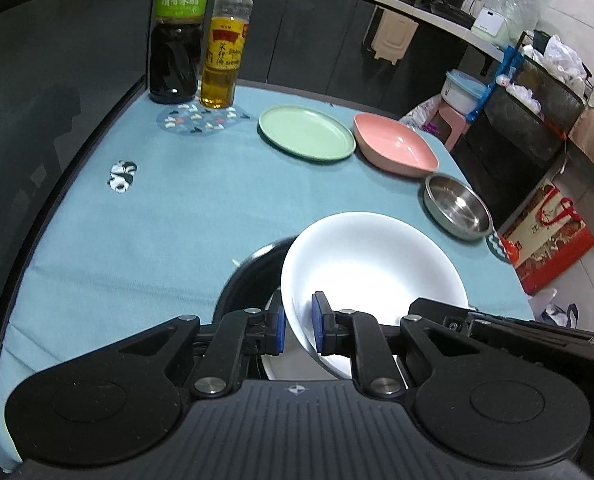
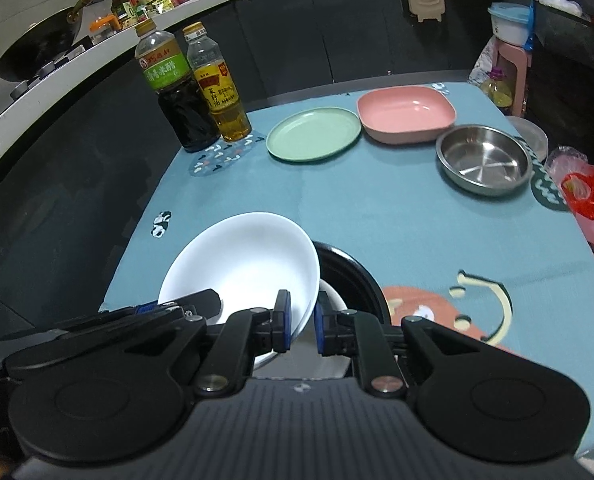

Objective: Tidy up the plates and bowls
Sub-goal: 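Lift the small white bowl with both grippers and carry it to the black bowl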

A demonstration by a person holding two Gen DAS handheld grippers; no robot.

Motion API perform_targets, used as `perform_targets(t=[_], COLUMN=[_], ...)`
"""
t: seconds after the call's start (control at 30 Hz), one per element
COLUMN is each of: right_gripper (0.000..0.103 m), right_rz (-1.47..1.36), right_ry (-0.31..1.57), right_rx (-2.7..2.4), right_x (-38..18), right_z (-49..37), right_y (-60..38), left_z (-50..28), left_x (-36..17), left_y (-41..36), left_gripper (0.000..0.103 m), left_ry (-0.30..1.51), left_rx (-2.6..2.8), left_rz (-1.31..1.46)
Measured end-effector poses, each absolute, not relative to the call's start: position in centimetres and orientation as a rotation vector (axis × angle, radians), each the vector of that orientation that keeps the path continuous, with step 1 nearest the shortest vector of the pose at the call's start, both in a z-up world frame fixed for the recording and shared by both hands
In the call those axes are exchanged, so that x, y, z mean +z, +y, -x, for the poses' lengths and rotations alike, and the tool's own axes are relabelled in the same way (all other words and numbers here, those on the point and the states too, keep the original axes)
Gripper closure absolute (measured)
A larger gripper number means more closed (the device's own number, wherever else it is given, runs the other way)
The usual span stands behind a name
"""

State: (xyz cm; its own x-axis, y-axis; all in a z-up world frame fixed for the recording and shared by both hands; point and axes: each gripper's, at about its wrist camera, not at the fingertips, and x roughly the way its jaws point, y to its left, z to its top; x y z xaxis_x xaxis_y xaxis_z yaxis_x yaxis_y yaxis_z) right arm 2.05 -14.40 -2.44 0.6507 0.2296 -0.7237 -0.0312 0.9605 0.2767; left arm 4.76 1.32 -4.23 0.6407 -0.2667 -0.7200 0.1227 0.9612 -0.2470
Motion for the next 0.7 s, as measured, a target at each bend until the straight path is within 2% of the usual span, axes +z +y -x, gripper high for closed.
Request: perform_targets(t=[0.7], right_gripper=[0.088], right_rz=[-0.238], right_ry=[0.891], right_rx=[0.145], right_x=[-4.3], right_z=[-1.1], right_y=[-14.7], left_z=[-4.4], left_x=[-6.1], left_y=[1.1], left_gripper=[0.09], left_ry=[0.916], left_rx=[-0.221], left_rz=[0.176])
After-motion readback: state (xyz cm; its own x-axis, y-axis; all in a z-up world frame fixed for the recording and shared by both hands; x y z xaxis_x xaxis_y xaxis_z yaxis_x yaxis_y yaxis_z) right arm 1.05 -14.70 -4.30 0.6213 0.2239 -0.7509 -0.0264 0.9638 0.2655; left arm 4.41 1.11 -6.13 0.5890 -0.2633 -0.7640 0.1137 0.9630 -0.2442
